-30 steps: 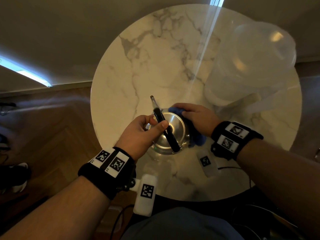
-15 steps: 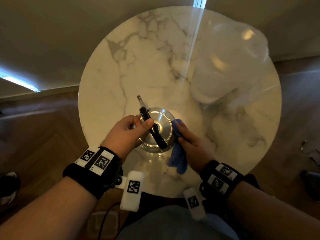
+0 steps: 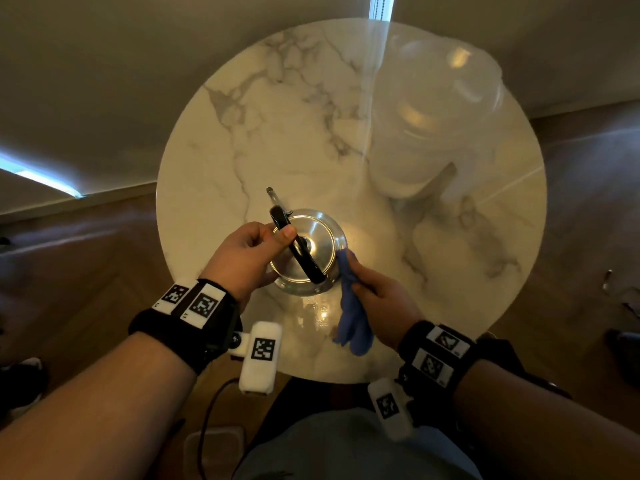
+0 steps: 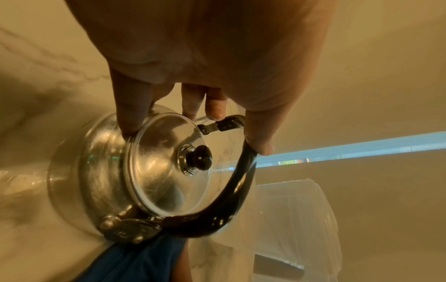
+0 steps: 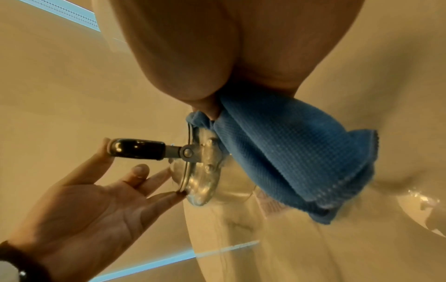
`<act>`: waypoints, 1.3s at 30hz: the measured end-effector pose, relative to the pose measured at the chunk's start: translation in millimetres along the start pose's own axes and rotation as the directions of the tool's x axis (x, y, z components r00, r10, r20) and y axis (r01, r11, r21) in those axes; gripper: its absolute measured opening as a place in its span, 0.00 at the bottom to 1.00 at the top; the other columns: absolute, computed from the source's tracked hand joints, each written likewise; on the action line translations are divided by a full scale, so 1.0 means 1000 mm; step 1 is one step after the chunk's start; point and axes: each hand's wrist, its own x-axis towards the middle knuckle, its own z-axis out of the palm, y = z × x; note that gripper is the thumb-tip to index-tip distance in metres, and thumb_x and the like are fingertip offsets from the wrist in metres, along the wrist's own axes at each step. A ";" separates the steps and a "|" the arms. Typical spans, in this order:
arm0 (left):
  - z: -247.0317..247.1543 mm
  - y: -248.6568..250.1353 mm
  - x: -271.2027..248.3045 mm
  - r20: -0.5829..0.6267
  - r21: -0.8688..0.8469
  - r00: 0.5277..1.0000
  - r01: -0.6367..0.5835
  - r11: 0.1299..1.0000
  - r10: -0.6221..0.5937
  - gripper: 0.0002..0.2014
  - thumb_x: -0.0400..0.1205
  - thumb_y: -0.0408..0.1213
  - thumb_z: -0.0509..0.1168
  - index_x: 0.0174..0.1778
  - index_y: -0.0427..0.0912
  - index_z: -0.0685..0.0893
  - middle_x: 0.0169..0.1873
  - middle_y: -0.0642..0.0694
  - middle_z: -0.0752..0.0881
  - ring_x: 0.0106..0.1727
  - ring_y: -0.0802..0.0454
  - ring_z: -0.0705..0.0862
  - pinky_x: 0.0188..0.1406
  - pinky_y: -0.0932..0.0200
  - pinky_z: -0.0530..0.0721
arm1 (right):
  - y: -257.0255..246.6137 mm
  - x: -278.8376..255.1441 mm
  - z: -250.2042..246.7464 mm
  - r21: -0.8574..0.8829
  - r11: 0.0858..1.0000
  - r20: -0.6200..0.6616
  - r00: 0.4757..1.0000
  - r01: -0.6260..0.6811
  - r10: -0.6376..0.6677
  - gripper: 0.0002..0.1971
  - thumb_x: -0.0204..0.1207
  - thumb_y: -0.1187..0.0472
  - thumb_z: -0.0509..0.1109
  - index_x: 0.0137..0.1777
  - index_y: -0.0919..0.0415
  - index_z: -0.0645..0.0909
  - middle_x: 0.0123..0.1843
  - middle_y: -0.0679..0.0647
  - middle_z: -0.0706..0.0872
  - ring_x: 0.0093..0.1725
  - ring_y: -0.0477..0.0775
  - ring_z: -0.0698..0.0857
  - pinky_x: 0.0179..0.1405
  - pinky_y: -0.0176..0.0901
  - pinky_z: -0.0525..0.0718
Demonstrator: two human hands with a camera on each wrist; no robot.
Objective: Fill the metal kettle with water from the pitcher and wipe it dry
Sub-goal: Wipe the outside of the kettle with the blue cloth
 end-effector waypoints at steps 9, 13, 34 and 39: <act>-0.010 0.035 -0.019 0.290 0.725 0.779 -0.558 0.403 0.557 0.22 0.82 0.40 0.71 0.73 0.51 0.78 0.80 0.52 0.77 0.79 0.53 0.75 0.76 0.53 0.76 | 0.003 -0.012 -0.039 -0.059 0.997 0.118 0.991 -0.053 0.060 0.23 0.87 0.68 0.60 0.64 0.38 0.87 0.59 0.46 0.94 0.61 0.46 0.90 0.60 0.37 0.84; -0.010 0.063 -0.007 0.653 0.742 0.698 -0.668 -0.063 0.294 0.20 0.78 0.33 0.71 0.67 0.48 0.87 0.69 0.48 0.86 0.73 0.44 0.82 0.69 0.46 0.85 | 0.000 -0.012 -0.046 -0.017 0.994 0.063 0.992 -0.110 0.111 0.19 0.86 0.68 0.63 0.60 0.42 0.86 0.57 0.49 0.93 0.60 0.51 0.90 0.56 0.38 0.83; 0.007 0.156 0.068 0.540 0.839 0.804 -0.490 -0.236 0.248 0.15 0.85 0.54 0.66 0.64 0.56 0.88 0.52 0.50 0.88 0.54 0.45 0.86 0.41 0.54 0.73 | -0.031 0.000 -0.050 0.249 0.963 -0.130 0.982 -0.099 0.135 0.19 0.86 0.68 0.59 0.61 0.49 0.89 0.57 0.49 0.94 0.60 0.53 0.91 0.66 0.53 0.84; 0.003 0.168 0.090 0.459 0.888 0.835 -0.421 -0.185 0.304 0.13 0.85 0.54 0.66 0.59 0.55 0.90 0.44 0.51 0.89 0.47 0.47 0.86 0.38 0.55 0.79 | -0.045 -0.001 -0.038 0.228 0.971 -0.115 0.988 -0.073 0.101 0.11 0.88 0.58 0.66 0.62 0.43 0.87 0.50 0.49 0.96 0.52 0.50 0.94 0.62 0.56 0.87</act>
